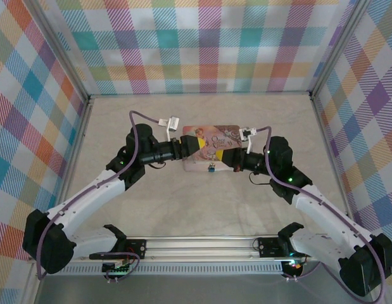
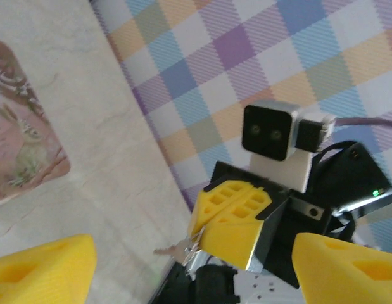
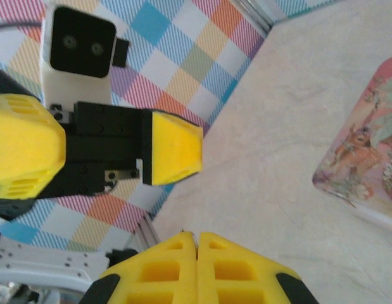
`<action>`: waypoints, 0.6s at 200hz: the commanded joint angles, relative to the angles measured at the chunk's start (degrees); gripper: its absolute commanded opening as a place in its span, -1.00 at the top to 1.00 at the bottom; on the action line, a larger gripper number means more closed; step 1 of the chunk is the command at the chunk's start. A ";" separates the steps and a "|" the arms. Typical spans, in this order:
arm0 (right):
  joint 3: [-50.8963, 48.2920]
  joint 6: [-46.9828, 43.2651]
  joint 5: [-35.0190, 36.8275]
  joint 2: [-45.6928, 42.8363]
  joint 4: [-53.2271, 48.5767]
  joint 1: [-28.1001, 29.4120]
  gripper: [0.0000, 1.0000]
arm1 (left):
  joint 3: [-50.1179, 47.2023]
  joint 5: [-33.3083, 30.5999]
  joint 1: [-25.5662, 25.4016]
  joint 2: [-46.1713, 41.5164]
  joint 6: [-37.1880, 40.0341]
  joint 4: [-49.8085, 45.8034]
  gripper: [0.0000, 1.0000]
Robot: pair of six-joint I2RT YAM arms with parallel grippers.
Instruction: Unlock the padlock with the key
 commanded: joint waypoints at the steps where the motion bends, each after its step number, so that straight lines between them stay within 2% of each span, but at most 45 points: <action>1: -1.68 6.25 1.52 0.57 12.23 0.37 1.00 | -0.46 -0.52 -1.36 1.07 -4.88 12.37 -0.52; 30: -3.51 9.69 2.32 1.11 18.52 0.70 1.00 | -0.07 -0.35 -3.78 2.99 -5.20 15.46 -0.19; 48: -3.77 9.91 3.20 1.09 19.29 1.15 1.00 | 0.02 -0.52 -4.42 3.63 -5.20 16.39 -0.05; 80: -4.22 10.66 3.46 1.07 21.60 1.36 1.00 | 0.67 -0.14 -5.18 4.74 -5.05 16.69 0.10; 105: -4.57 10.96 3.76 0.90 22.22 1.51 1.00 | 0.96 -0.61 -5.31 4.72 -4.52 15.91 0.11; 120: -5.05 11.19 4.51 0.56 22.18 1.51 1.00 | 1.02 -0.61 -5.32 4.55 -4.32 15.83 0.24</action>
